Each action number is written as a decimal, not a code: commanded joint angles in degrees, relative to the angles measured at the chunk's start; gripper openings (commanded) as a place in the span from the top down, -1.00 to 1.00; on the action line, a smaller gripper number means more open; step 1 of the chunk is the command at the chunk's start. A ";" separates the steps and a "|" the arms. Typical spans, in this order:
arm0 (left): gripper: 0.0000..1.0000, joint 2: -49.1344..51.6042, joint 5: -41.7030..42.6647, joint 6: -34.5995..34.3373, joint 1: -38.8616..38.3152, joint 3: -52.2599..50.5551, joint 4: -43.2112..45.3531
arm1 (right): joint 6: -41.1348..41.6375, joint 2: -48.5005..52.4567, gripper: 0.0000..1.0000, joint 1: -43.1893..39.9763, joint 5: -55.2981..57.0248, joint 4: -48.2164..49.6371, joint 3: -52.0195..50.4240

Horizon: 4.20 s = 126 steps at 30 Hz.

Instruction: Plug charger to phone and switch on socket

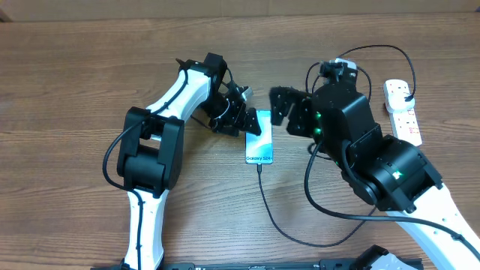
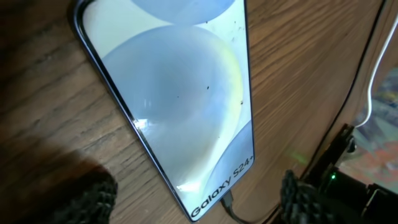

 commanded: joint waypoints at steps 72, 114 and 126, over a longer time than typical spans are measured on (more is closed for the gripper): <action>-0.99 -103.82 -45.59 -10.43 15.50 -0.70 -17.62 | -2.45 33.83 0.89 -58.51 -14.01 -2.58 5.09; -1.00 -118.29 -45.59 -10.43 20.37 -1.44 -34.62 | -2.45 33.83 0.89 -58.49 -15.96 -2.78 5.07; -1.00 -131.58 -45.59 -10.43 20.79 -1.40 -34.62 | -2.45 33.83 0.89 -58.45 -15.96 -2.82 5.07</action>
